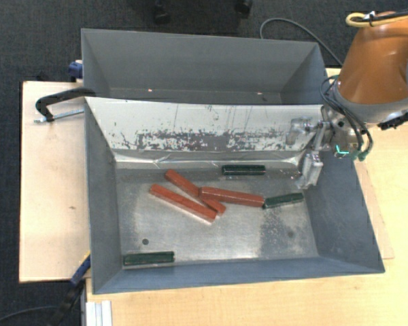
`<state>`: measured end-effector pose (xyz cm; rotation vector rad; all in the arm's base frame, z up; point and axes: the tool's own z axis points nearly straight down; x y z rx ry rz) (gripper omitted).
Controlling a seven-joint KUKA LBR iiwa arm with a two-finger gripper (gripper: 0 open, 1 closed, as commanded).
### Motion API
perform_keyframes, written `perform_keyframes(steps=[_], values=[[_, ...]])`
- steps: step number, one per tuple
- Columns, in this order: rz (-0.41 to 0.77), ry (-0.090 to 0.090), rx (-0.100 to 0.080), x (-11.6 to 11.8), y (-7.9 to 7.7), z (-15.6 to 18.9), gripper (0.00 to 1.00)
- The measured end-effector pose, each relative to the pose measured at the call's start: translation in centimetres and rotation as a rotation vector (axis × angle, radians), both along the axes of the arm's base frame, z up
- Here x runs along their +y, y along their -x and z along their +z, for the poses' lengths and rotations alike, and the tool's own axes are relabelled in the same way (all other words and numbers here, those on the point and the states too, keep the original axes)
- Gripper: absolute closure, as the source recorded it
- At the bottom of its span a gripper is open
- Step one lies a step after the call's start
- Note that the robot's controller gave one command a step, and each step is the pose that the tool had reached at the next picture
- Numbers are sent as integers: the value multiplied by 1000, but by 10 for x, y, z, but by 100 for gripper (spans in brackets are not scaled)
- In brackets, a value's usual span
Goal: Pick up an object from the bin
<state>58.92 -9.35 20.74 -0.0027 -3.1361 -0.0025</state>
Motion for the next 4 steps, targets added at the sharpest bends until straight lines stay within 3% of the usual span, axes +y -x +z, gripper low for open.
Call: perform_keyframes(steps=[1, 2, 3, 4], values=[[50, -1, 1, 28, 27, -141, 0], [-24, 3, -14, -3, 24, -105, 0], [-21, 0, -6, 13, 38, -106, 0], [-229, 1, -4, -2, 47, -137, 0]])
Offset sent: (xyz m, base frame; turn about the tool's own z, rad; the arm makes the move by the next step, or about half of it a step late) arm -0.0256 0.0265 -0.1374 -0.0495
